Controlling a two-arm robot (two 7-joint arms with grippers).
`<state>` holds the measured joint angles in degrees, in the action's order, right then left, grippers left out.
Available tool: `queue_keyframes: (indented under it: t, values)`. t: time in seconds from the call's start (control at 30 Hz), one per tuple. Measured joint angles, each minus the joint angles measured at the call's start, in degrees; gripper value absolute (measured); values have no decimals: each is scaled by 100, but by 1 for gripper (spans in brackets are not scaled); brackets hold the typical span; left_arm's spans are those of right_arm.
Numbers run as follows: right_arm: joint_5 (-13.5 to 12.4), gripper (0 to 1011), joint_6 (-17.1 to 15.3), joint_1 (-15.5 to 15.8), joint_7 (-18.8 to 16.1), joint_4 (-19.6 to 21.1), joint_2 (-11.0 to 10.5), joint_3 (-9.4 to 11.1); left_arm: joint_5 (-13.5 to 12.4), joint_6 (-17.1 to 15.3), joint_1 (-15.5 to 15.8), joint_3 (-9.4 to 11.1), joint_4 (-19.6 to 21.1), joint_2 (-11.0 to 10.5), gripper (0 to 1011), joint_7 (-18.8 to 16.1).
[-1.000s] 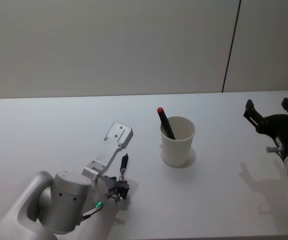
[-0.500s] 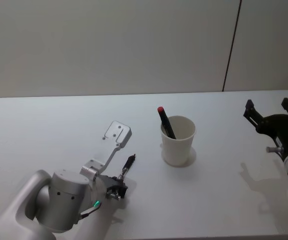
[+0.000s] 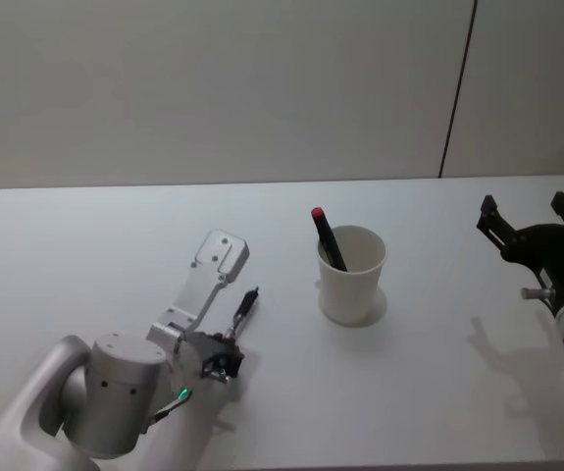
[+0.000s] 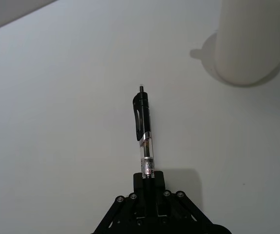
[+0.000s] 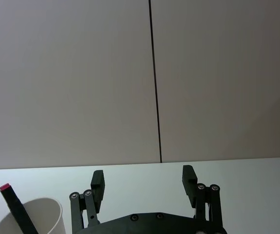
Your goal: Place the pen into the pen holder.
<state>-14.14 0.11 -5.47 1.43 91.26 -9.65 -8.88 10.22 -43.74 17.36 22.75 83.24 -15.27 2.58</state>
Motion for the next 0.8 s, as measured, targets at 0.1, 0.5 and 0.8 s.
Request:
queue_keyframes:
  t: [0.1, 0.5, 0.8]
  values:
    - [0, 1001, 0, 0, 0, 0, 0, 0, 3, 129, -46, -25, 91, -19, 135, -94]
    - [0, 1001, 0, 0, 0, 0, 0, 0, -43, 806, -257, -122, 514, -119, 135, -475]
    - [0, 1001, 0, 0, 0, 0, 0, 0, -131, 1483, -424, -176, 793, -203, 136, -619]
